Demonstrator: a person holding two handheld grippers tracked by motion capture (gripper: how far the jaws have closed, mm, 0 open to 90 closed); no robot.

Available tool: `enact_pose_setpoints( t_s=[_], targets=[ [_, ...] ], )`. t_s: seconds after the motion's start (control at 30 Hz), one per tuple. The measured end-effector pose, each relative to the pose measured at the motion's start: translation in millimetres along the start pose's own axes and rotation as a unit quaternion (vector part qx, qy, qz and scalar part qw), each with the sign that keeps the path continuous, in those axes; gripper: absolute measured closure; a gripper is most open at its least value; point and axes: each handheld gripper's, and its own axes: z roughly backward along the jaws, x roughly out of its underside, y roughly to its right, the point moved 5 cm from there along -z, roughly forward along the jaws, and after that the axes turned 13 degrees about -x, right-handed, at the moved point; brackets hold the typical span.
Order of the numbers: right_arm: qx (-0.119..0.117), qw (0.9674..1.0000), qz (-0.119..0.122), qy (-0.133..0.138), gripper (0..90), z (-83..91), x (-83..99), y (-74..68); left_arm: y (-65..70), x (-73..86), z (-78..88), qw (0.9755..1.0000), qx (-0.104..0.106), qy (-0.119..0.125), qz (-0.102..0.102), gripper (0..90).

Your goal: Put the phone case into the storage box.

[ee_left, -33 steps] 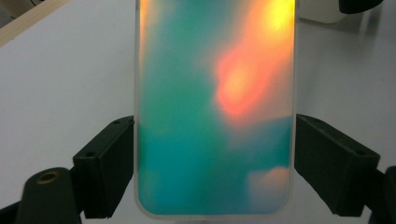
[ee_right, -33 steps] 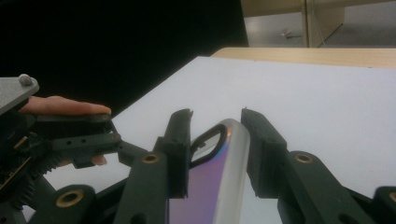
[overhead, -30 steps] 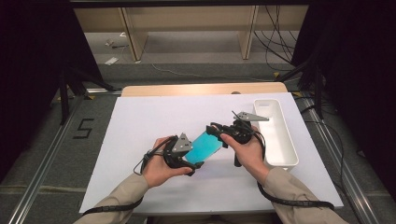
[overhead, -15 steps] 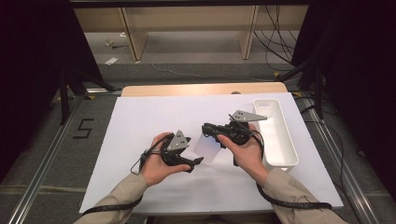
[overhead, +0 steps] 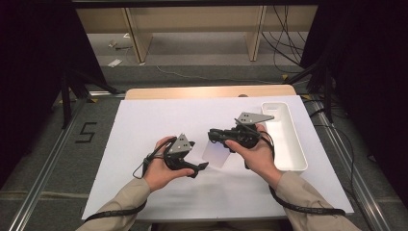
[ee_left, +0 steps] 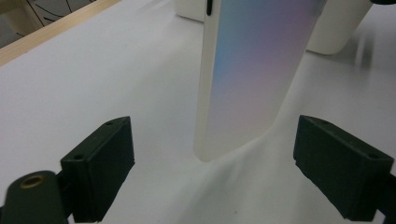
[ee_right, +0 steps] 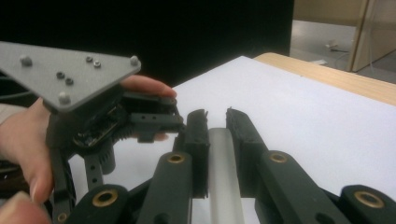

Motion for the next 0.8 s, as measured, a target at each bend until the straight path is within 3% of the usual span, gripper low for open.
enact_pose_setpoints(
  t_s=[0.23,0.47,0.8],
  targets=[
    [-0.02,0.9995,0.015,-0.017,80.0,3.1,-1.5,0.9,1.6,0.3,-0.4,1.0,0.004,0.002,-0.003,13.9],
    [-0.052,0.9967,0.042,-0.046,80.0,8.7,-4.9,-0.2,4.2,0.3,-1.1,0.9999,0.011,0.002,-0.006,15.1],
    [-0.058,0.9955,0.051,-0.056,80.0,8.3,-4.6,-1.7,6.4,0.5,-1.5,0.9998,0.02,0.002,-0.008,16.9]
  ],
)
